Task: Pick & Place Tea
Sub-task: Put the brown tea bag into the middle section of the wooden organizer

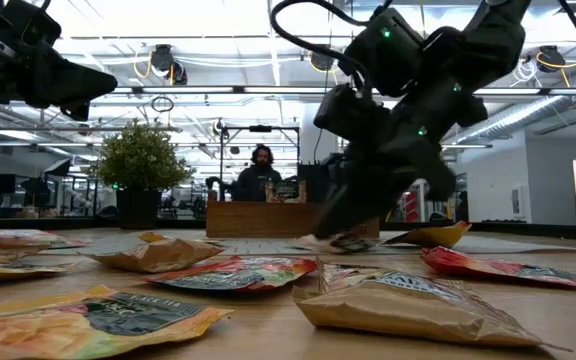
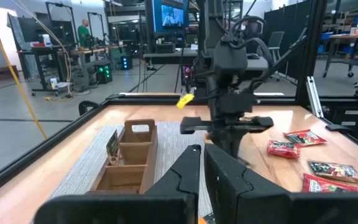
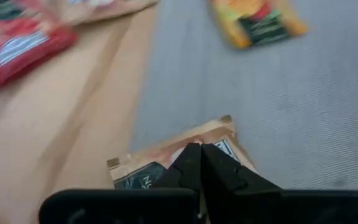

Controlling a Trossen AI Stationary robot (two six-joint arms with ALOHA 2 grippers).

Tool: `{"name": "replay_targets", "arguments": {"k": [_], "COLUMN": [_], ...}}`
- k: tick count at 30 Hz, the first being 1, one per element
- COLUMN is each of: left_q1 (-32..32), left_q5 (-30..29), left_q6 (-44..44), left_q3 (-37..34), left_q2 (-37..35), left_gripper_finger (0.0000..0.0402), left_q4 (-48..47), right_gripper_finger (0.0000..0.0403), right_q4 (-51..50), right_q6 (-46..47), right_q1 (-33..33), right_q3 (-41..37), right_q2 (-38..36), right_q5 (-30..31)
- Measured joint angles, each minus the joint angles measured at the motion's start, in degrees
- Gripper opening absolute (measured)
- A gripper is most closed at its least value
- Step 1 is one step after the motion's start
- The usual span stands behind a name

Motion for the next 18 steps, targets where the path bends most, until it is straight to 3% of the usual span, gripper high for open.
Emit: {"name": "replay_targets", "arguments": {"k": [4,8,14,18], "left_q1": [0.0,0.0,0.0,0.0], "left_q5": [0.0,0.0,0.0,0.0], "left_q6": [0.0,0.0,0.0,0.0], "left_q3": [0.0,0.0,0.0,0.0], "left_q2": [0.0,0.0,0.0,0.0], "left_gripper_finger": [0.0031,0.0031,0.0031,0.0031], "left_q4": [0.0,0.0,0.0,0.0], "right_gripper_finger": [0.0,0.0,0.0,0.0], "right_q4": [-7.5,-16.8,-31.8,-40.2], "right_q6": [0.0,2.2,7.1,10.6], "right_q1": [0.4,0.7,1.0,1.9], "right_q3": [1.0,1.2,1.2,1.2], "right_q2": [-1.5,-3.7,-8.3,-11.5], "right_q5": [-5.2,-6.4,-1.1,-2.0]}}
